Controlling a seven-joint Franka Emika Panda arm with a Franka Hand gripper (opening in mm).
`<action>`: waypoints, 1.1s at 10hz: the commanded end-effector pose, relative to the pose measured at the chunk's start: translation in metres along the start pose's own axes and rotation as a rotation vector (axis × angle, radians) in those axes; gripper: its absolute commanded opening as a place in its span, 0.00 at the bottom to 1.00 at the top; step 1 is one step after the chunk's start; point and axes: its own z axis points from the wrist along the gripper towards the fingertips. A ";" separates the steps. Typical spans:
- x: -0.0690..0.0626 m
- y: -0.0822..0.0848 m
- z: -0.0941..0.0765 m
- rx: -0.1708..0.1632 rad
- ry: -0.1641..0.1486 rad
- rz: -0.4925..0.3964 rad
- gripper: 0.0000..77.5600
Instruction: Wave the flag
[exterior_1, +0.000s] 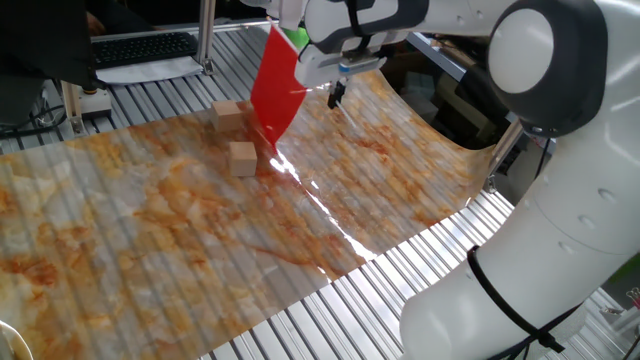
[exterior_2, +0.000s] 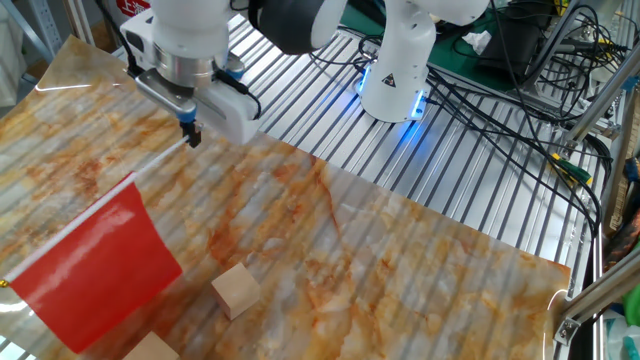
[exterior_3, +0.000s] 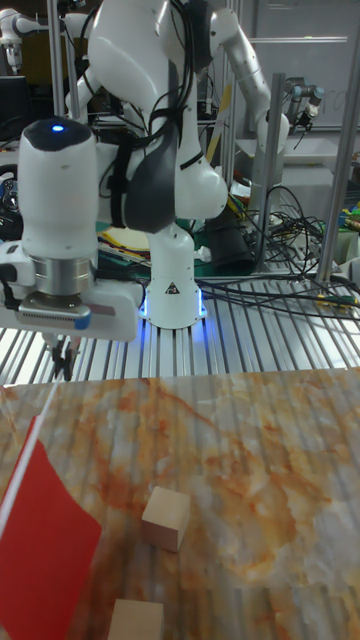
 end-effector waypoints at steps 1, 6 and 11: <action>-0.001 0.129 -0.009 0.056 -0.096 0.157 0.01; 0.012 0.215 -0.006 0.041 -0.128 0.316 0.01; 0.029 0.252 -0.003 0.023 -0.118 0.385 0.01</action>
